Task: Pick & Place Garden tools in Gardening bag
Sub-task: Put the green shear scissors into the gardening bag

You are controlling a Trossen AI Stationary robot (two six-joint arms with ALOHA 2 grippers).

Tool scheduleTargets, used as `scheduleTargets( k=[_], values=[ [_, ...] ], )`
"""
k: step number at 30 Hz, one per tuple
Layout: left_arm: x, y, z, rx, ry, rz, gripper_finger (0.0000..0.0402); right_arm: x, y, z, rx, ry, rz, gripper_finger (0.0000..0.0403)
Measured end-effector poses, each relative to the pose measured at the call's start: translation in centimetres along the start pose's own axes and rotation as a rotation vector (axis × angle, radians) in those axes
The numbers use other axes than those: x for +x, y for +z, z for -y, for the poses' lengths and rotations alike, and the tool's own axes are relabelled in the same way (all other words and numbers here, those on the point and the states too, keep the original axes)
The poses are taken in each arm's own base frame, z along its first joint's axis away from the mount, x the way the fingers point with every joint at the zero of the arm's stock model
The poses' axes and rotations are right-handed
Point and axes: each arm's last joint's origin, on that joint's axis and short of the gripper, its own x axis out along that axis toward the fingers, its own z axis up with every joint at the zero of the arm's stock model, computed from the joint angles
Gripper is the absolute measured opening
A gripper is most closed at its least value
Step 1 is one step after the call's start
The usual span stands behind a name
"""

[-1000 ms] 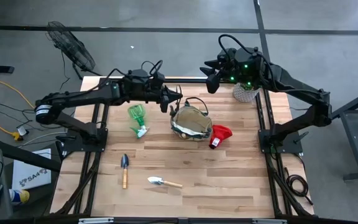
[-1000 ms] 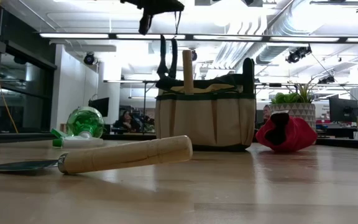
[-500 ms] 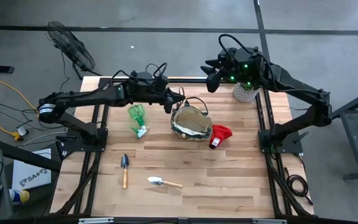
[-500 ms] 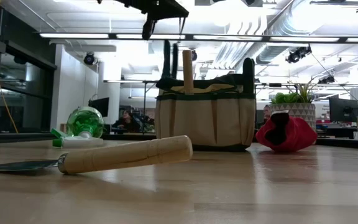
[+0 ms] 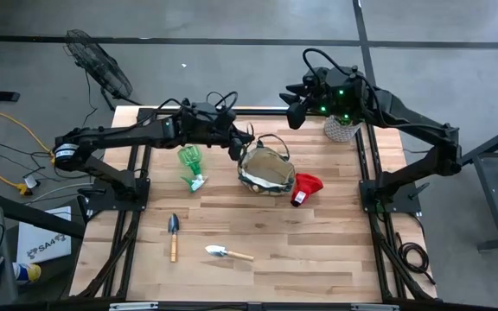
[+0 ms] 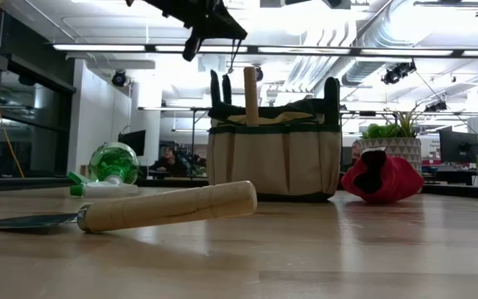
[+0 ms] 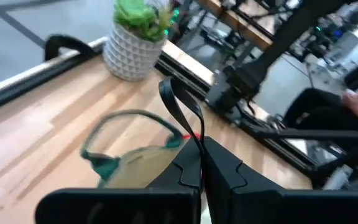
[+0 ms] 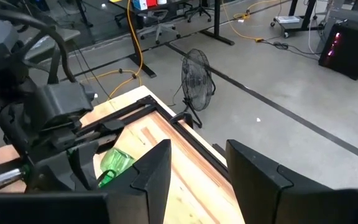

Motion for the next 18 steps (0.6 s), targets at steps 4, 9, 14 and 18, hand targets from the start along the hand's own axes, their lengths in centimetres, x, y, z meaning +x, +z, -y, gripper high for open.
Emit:
scheduleTargets(
  k=[4, 9, 14, 18],
  values=[
    [-0.01, -0.11, 0.17, 0.001, -0.061, -0.035, 0.0000, 0.00, -0.07, 0.02, 0.000, -0.003, -0.007, 0.0145],
    [-0.02, -0.43, 0.06, 0.005, -0.063, -0.075, 0.0000, 0.00, -0.07, 0.02, 0.000, -0.003, -0.007, 0.0145],
    [-0.03, -0.60, -0.32, 0.025, 0.016, -0.071, 0.0000, 0.00, -0.07, 0.02, 0.000, -0.003, -0.007, 0.0145],
    [-0.07, -0.40, -0.70, 0.023, 0.025, -0.067, 0.0000, 0.00, -0.07, 0.02, 0.000, -0.003, -0.007, 0.0145]
  ],
)
